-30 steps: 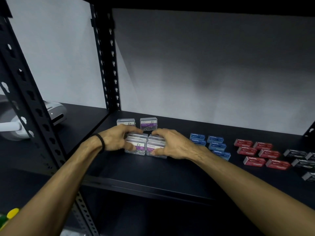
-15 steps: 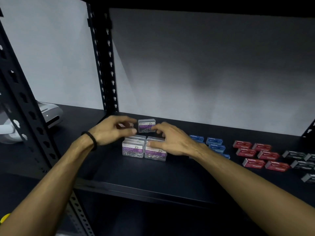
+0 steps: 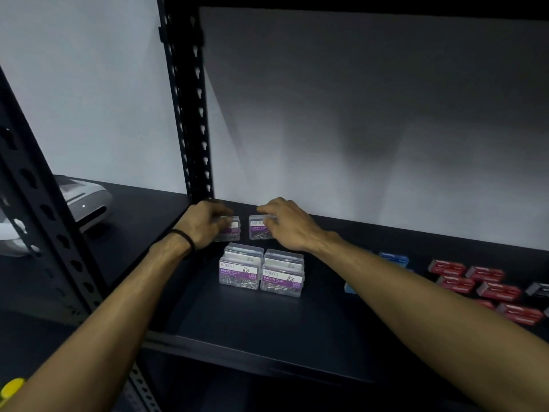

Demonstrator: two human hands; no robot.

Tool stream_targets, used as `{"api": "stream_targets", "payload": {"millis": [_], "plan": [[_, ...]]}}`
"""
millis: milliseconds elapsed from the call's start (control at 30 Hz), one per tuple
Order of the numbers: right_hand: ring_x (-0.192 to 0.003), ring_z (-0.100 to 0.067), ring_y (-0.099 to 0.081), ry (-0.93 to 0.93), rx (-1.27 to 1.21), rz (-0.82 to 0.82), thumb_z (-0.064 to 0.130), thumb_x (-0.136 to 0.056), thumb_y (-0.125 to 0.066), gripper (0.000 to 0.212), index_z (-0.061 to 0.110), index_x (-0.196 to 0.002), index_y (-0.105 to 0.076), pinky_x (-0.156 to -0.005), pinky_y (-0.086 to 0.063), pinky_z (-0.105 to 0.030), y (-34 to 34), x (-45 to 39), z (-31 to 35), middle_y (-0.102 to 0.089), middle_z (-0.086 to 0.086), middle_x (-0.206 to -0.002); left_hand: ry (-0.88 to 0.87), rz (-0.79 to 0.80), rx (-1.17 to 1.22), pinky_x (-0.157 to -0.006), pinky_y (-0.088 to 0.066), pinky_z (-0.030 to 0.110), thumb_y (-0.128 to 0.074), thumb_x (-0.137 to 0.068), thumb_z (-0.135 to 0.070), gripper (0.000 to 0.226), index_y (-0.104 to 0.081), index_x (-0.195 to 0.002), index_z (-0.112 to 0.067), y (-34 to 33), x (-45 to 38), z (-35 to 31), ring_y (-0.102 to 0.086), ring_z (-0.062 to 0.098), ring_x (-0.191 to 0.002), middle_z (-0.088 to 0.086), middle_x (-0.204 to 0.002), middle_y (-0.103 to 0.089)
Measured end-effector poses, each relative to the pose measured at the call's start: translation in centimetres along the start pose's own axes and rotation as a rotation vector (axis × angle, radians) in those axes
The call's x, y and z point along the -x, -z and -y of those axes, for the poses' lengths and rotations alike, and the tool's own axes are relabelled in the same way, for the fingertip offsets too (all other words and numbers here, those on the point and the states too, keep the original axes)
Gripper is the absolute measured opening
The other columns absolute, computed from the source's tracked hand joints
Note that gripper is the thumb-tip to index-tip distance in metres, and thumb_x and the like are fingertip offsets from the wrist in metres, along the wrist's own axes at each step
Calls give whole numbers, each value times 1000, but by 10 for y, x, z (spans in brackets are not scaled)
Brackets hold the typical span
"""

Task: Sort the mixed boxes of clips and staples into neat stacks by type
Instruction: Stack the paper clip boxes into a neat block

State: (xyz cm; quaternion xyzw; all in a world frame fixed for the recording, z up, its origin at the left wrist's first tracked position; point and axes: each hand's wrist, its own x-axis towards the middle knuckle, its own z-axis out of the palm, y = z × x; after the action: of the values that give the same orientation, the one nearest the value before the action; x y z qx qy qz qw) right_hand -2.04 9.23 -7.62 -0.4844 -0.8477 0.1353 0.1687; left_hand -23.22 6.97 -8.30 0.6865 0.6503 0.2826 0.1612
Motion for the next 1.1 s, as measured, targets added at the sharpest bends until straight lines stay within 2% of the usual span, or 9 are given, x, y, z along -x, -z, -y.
{"api": "stream_targets", "payload": {"millis": [200,367,533,633,767,867,1000,1100], "plan": [[-119,-18,-55,-50,-116,35,22,-106,-42,36,16,-139,-56,-95,-47,-29,-5,-5,-2,-56,-7,-139,-25,48,37,-83,-45,23,-60,-94,-25,26,-67,-119,-20,-4,-6,0,-63,12,-97,0,-111,-69],[-106,-7,-52,-54,-200,35,19,-105,-44,34,16,-137,-58,-83,-45,-19,-1,3,-3,-59,-5,-136,-57,95,65,-89,-51,28,-61,-93,-24,26,-68,-118,-19,-7,-11,0,-66,11,-95,0,-107,-71],[-99,-7,-59,-83,-221,23,19,-104,-46,32,16,-132,-62,-73,-46,-13,1,14,-5,-65,-2,-127,-87,159,98,-91,-52,29,-61,-93,-23,24,-69,-116,-22,-8,-9,-3,-66,7,-94,-4,-105,-72],[-102,-10,-62,-105,-228,21,21,-104,-47,32,16,-131,-63,-82,-51,-21,5,24,-5,-66,-2,-125,-109,223,128,-89,-53,28,-60,-94,-21,22,-69,-114,-23,-8,-6,-7,-67,7,-94,-6,-102,-72],[-117,-13,-58,-137,-241,11,20,-103,-48,33,15,-133,-62,-98,-48,-28,10,39,-7,-61,-1,-134,-134,312,168,-82,-52,22,-60,-94,-21,19,-69,-111,-24,-6,-2,-13,-68,5,-92,-8,-100,-73],[-119,-12,-57,-147,-235,3,19,-103,-49,33,15,-133,-62,-99,-46,-25,13,49,-10,-61,-1,-135,-139,360,190,-78,-49,17,-61,-94,-22,19,-69,-111,-25,-3,1,-15,-67,2,-92,-9,-101,-73],[-119,-12,-57,-145,-226,9,18,-102,-49,32,17,-131,-63,-101,-45,-26,14,55,-12,-61,-1,-135,-128,403,212,-86,-51,23,-61,-94,-21,20,-69,-112,-26,-2,3,-15,-68,6,-96,-8,-102,-74],[-120,-11,-57,-139,-223,19,18,-102,-49,32,17,-131,-63,-101,-44,-25,13,57,-10,-62,0,-135,-135,413,218,-86,-52,24,-61,-94,-21,20,-69,-112,-26,-2,5,-14,-68,7,-96,-7,-102,-74]]}}
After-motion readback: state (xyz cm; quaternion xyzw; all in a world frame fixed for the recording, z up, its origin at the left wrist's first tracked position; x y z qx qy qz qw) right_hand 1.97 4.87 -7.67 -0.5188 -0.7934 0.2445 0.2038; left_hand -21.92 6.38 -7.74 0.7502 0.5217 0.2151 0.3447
